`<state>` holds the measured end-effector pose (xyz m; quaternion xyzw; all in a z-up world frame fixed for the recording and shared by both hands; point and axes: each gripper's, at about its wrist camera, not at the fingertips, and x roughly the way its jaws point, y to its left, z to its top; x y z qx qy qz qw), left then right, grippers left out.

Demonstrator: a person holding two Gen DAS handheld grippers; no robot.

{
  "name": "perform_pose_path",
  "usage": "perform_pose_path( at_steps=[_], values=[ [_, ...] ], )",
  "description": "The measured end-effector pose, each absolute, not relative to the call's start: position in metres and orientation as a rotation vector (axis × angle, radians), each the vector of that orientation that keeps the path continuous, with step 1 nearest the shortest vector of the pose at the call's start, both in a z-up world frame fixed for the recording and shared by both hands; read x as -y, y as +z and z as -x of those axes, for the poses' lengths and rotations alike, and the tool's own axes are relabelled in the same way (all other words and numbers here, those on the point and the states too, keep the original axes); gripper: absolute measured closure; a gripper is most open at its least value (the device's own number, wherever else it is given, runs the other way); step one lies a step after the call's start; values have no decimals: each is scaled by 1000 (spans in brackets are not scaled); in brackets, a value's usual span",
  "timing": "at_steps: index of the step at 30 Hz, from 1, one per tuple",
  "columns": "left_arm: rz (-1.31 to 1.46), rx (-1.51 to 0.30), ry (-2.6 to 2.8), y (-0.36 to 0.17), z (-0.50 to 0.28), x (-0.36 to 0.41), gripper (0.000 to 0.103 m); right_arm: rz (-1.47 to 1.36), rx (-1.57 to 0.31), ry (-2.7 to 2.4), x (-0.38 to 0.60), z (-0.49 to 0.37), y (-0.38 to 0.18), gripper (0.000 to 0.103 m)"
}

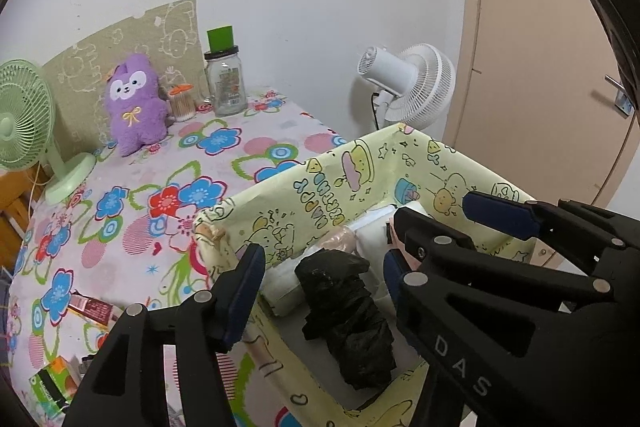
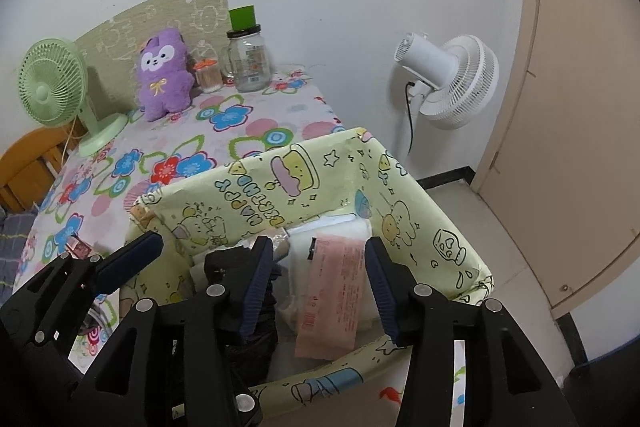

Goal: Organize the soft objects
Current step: 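Lower the umbrella and pink packet into the box and open both grippers, then move both grippers back toward the grey pouch and green tissue pack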

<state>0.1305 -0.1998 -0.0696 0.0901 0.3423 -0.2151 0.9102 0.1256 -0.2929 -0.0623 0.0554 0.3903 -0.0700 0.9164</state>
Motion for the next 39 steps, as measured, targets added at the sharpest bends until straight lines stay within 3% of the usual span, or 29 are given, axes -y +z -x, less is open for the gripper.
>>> perform_pose_path(
  at_steps=[11, 18, 39],
  values=[
    [-188, -681, -389, -59, -120, 170, 39, -83, -784, -116, 264, -122, -51, 34],
    [-160, -678, -333, -49, -109, 141, 32, -83, -762, -95, 244, -110, -41, 23],
    [-122, -616, -168, -24, -55, 48, 14, -51, -678, 7, 161, -63, -14, 13]
  ],
)
